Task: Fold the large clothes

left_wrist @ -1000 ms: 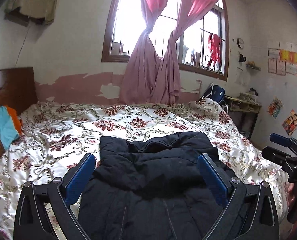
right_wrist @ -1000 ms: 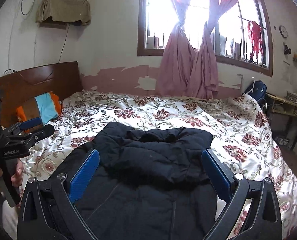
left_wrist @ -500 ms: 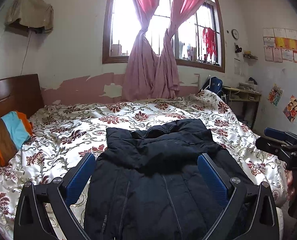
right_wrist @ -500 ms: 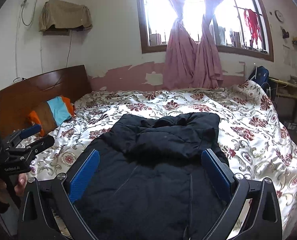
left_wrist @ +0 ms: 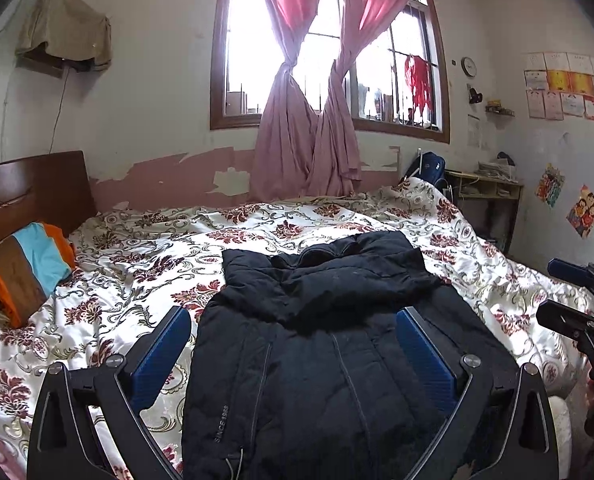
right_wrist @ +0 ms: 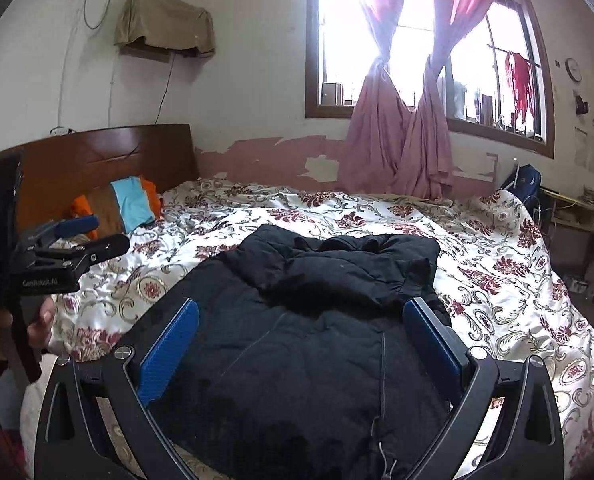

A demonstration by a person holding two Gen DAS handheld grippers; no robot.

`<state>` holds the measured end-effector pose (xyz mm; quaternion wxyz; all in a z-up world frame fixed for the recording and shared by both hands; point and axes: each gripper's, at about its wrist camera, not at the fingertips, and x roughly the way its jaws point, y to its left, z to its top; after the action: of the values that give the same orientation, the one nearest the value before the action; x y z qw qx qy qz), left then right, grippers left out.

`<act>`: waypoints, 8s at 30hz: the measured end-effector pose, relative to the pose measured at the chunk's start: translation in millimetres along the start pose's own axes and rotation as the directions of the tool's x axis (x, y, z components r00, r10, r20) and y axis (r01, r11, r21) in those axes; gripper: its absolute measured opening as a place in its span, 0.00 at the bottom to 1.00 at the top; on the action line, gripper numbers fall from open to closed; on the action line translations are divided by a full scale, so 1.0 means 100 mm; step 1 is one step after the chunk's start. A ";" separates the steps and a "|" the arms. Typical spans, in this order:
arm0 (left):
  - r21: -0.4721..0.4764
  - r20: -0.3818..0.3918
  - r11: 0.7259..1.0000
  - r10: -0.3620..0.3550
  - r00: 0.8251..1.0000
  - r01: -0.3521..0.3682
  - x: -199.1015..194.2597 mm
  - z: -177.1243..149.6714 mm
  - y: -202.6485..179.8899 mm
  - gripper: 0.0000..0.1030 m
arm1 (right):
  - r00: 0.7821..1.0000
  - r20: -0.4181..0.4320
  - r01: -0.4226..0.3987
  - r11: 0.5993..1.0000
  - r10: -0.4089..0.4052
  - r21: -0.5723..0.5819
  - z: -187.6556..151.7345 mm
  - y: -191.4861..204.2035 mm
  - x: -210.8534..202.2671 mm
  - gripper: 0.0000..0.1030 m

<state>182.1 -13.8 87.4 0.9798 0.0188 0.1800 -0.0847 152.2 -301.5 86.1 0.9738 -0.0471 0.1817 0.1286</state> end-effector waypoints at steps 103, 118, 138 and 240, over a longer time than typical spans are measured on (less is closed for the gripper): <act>0.568 -0.205 0.802 0.354 0.912 -0.183 0.59 -2.20 -0.14 0.74 | 0.795 -0.369 0.191 0.776 -0.482 -0.601 -1.85 0.52 0.75 0.97; 0.592 -0.037 0.767 0.334 0.942 -0.249 0.34 -2.17 -0.26 0.67 | 0.943 -0.205 0.208 0.944 -0.263 -0.258 -1.23 0.33 0.30 0.28; 0.541 0.088 0.791 0.284 0.955 -0.285 0.15 -1.79 -0.18 0.07 | 0.973 -0.087 0.215 0.976 -0.212 0.027 -1.22 0.01 0.03 0.11; 0.164 -0.231 0.973 -0.121 0.965 0.161 2.25 -0.24 -0.16 0.98 | 0.966 -0.258 -0.035 0.984 -0.011 -0.173 -0.10 -0.58 1.93 0.73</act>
<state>377.9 -63.3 -15.6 0.9396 0.1044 0.2794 -0.1680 337.8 -314.1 8.7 0.9330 -0.1484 0.2949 0.1430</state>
